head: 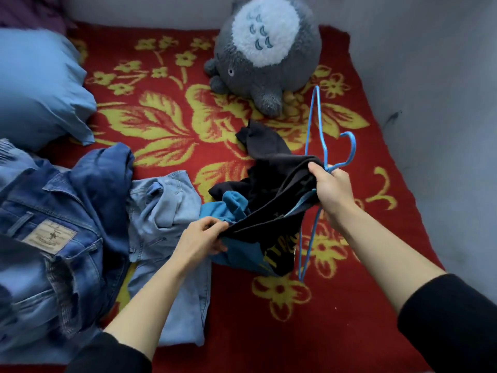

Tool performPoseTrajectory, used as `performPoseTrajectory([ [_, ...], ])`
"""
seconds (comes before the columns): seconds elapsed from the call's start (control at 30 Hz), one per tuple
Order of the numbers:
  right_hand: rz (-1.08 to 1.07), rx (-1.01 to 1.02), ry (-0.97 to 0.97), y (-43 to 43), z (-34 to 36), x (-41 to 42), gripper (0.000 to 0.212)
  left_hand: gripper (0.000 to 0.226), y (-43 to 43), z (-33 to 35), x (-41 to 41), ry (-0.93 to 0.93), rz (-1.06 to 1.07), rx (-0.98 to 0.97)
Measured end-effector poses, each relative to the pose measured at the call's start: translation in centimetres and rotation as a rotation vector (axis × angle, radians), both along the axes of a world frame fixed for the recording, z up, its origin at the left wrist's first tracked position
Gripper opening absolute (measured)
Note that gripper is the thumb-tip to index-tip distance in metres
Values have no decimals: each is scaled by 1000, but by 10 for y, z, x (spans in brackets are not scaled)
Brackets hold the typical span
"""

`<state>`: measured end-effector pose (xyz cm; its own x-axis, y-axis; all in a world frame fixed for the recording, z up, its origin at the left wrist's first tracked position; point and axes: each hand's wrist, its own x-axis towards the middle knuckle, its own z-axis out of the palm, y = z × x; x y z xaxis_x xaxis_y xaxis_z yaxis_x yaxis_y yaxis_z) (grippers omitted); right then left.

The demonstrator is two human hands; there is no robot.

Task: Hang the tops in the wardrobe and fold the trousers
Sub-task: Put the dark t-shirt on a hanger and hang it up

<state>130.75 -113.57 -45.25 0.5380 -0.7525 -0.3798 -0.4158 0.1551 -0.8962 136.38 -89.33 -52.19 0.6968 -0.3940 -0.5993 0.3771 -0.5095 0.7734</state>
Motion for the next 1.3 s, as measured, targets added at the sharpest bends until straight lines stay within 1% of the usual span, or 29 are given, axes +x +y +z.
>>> performPoseTrajectory([
  [0.07, -87, 50, -61, -2, 35, -7, 17, 22, 4, 29, -2, -73, -87, 36],
  [0.1, -105, 69, -87, -3, 53, -11, 19, 25, 6, 45, -3, -125, -99, 77],
  [0.2, -75, 90, -164, 0, 100, -23, 23, 26, 3, 86, -5, -219, -51, 128],
  [0.27, -45, 101, -211, 3, 129, -32, 19, 24, -2, 114, -3, -212, -61, 138],
  [0.33, -5, 112, -230, 2, 159, -42, 15, 22, -2, 145, -2, -91, -49, 51],
  [0.4, 24, 89, -244, -4, 186, -51, 24, 18, 1, 176, -2, 42, -19, -84],
  [0.43, 26, 64, -259, -7, 199, -56, 28, 14, 2, 190, -3, 76, 38, -157],
  [0.47, 18, 20, -272, -10, 211, -60, 31, 11, 1, 204, -2, 84, 128, -229],
  [0.53, 12, -113, -297, -12, 229, -68, 34, 14, -5, 233, -2, 79, 341, -353],
  [0.6, 6, -278, -326, -13, 241, -74, 23, 21, -16, 267, -3, 75, 509, -466],
  [0.63, -6, -341, -343, -15, 247, -77, 17, 23, -21, 286, -3, 72, 560, -524],
  [0.7, -32, -388, -371, -19, 256, -86, 26, 22, -28, 324, -5, 63, 616, -618],
  [0.77, -51, -411, -393, -22, 261, -97, 41, 22, -32, 355, -12, 48, 623, -663],
  [0.83, -71, -429, -351, -25, 257, -108, 48, 23, -35, 369, -19, 8, 560, -640],
  [0.9, -60, -444, -253, -29, 247, -116, 49, 22, -41, 370, -27, -103, 460, -547],
  [1.0, 99, -404, -112, -31, 230, -127, 48, 20, -53, 359, -43, -335, 334, -350],
  [1.07, 169, -311, -116, -26, 225, -132, 54, 16, -60, 349, -58, -458, 236, -205],
  [1.1, 159, -262, -158, -23, 225, -133, 56, 14, -62, 342, -64, -507, 179, -133],
  [1.17, 106, -144, -322, -19, 230, -133, 58, 13, -62, 331, -72, -536, 109, -41],
  [1.3, 90, 177, -725, -13, 263, -132, 55, 12, -58, 324, -77, -525, 80, -7],
])
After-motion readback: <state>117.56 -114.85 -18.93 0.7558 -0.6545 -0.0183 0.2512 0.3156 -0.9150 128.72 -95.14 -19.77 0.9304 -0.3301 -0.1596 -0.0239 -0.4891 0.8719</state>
